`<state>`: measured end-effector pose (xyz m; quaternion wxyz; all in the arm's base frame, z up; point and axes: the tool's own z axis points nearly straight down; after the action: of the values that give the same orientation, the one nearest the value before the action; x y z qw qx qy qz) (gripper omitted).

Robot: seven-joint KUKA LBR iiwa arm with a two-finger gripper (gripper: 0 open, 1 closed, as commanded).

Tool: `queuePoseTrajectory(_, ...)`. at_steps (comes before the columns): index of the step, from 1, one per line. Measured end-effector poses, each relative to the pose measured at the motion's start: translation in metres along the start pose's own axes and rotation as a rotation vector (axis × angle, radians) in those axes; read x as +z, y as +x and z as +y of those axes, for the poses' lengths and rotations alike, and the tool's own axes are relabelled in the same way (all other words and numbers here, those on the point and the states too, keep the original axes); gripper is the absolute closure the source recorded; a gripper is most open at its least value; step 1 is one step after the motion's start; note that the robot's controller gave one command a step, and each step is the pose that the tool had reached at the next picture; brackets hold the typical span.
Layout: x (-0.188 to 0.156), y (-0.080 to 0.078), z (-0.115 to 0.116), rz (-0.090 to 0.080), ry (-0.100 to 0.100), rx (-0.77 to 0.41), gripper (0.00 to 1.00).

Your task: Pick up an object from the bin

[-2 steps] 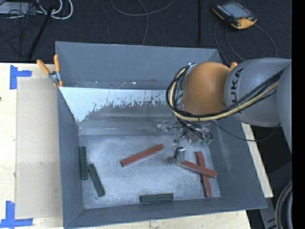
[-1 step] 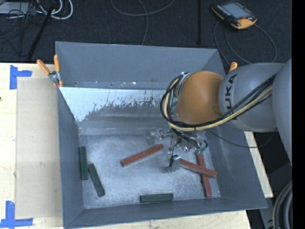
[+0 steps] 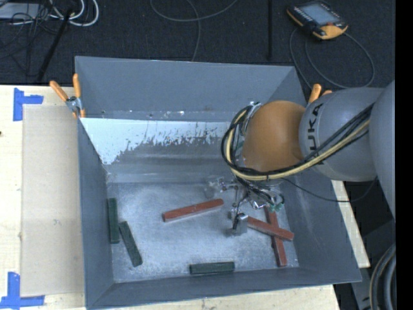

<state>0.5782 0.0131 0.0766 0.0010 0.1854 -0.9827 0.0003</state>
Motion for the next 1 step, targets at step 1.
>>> queuePoseTrajectory(1,0.003,-0.0303,0.0175,-0.003,0.0,-0.096,0.0)
